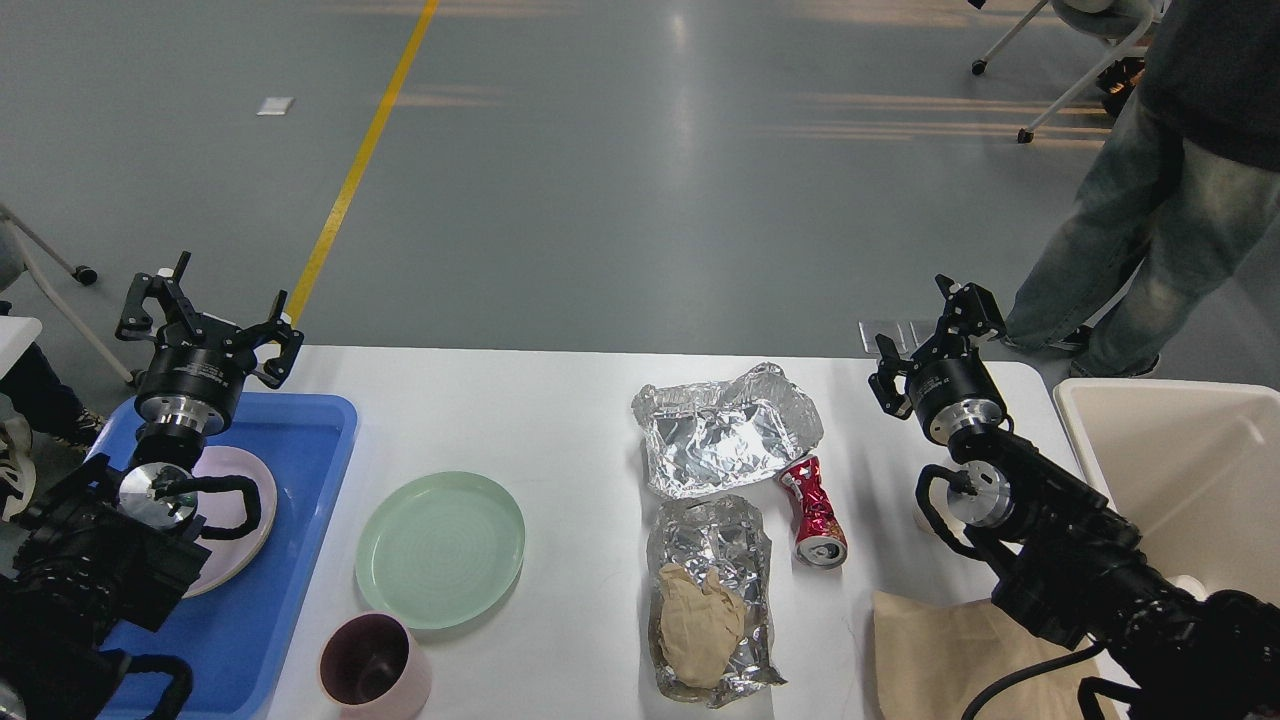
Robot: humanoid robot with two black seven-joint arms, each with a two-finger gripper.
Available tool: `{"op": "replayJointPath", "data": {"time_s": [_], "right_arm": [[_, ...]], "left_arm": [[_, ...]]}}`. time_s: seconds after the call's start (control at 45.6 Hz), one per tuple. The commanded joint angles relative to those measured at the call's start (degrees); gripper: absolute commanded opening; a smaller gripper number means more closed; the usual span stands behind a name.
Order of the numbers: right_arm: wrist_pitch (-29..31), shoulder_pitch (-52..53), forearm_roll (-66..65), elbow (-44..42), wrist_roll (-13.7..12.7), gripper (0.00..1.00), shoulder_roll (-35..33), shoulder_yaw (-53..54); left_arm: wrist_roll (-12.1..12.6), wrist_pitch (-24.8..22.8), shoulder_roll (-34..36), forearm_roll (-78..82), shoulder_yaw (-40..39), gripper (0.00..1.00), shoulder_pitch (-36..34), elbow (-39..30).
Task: Tidy desktop
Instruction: 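Move the left gripper over the blue tray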
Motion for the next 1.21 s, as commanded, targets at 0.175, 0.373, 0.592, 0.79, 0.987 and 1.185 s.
{"op": "replayJointPath", "data": {"time_s": [0.175,0.373,0.592,0.79,0.987,1.185], "right_arm": [[0.0,0.0,0.0,0.0,0.0,1.0,0.0,0.0],[0.0,0.0,0.0,0.0,0.0,1.0,0.1,0.0],[0.0,0.0,0.0,0.0,0.0,1.0,0.0,0.0],[0.0,0.0,0.0,0.0,0.0,1.0,0.1,0.0],[0.0,0.0,0.0,0.0,0.0,1.0,0.0,0.0],[0.0,0.0,0.0,0.0,0.0,1.0,0.1,0.0]], "left_arm": [[0.2,0.3,-2.7,0.3,0.7,0.96,0.9,0.0],[0.8,0.4,-2.1,0.6,1.1,0.96,0.3,0.0],[1.6,2.3,-2.8,1.1,5.1,0.96,-3.3,-0.3],[4.5,0.4,-1.3,1.8,17.9,0.96,-5.9,-0.4],[6.4,0.1,3.0,5.4,30.9,0.96,-8.2,0.2],[15.8,0.0,4.5,14.9,46.5,0.96,-14.1,0.3]]}}
